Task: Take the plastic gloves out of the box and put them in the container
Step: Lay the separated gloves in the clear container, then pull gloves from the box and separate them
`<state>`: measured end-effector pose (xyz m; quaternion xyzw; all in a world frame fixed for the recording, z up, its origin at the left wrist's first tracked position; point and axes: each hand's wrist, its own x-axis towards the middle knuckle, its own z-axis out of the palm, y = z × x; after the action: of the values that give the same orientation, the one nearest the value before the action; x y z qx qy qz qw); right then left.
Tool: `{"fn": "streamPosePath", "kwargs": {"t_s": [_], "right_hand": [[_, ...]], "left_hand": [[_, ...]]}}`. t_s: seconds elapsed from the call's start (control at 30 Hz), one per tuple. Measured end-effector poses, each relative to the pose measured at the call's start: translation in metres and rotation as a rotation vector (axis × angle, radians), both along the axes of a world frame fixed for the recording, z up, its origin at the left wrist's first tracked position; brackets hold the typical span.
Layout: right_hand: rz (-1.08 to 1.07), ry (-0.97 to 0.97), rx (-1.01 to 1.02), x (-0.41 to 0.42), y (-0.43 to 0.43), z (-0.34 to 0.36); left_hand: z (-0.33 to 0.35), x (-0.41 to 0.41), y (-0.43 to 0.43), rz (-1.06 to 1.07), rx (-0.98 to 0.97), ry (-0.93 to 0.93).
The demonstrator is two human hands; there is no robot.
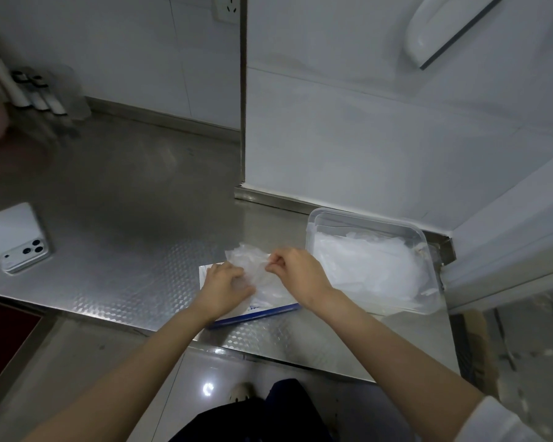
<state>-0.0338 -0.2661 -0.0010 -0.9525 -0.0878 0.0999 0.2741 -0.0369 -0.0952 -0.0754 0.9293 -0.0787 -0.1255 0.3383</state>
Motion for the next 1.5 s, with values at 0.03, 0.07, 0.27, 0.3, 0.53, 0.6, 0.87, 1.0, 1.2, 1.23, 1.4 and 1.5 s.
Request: {"fn": "streamPosePath", "kwargs": {"t_s": [0.03, 0.07, 0.27, 0.3, 0.53, 0.6, 0.87, 1.0, 1.2, 1.23, 1.4, 1.5], "right_hand": [[-0.011, 0.005, 0.020, 0.000, 0.000, 0.000], [-0.022, 0.008, 0.037, 0.000, -0.001, 0.001], [-0.043, -0.047, 0.034, -0.003, -0.003, 0.003], [-0.049, -0.056, 0.036, -0.004, -0.004, 0.003], [-0.121, -0.082, 0.087, -0.007, -0.010, 0.009], [-0.156, -0.100, 0.091, -0.006, -0.015, 0.012], [0.160, -0.282, -0.133, -0.008, -0.022, 0.015], [0.232, -0.334, -0.195, -0.009, -0.016, 0.014], [0.224, -0.247, -0.203, -0.011, -0.018, 0.020], [0.212, -0.233, -0.192, -0.012, -0.020, 0.019], [0.105, -0.198, -0.121, -0.016, -0.021, 0.015], [0.058, -0.230, -0.067, -0.018, -0.019, 0.017]], "left_hand": [[0.000, 0.001, 0.001, 0.026, -0.048, 0.004], [0.000, 0.001, 0.002, 0.047, -0.066, 0.007], [0.002, -0.001, -0.001, 0.060, 0.086, -0.019], [0.002, 0.000, -0.001, 0.062, 0.103, -0.011], [0.004, 0.001, -0.002, 0.027, 0.173, 0.027], [0.003, 0.000, -0.001, 0.017, 0.187, 0.041], [0.013, -0.003, -0.008, -0.015, 0.265, 0.041], [0.021, -0.013, -0.015, 0.066, 0.140, -0.060], [0.036, -0.019, -0.036, 0.046, -0.140, -0.350], [0.036, -0.019, -0.037, 0.071, -0.188, -0.332], [0.024, -0.016, -0.031, 0.078, -0.102, -0.297], [0.017, -0.015, -0.024, 0.078, 0.011, -0.264]]}}
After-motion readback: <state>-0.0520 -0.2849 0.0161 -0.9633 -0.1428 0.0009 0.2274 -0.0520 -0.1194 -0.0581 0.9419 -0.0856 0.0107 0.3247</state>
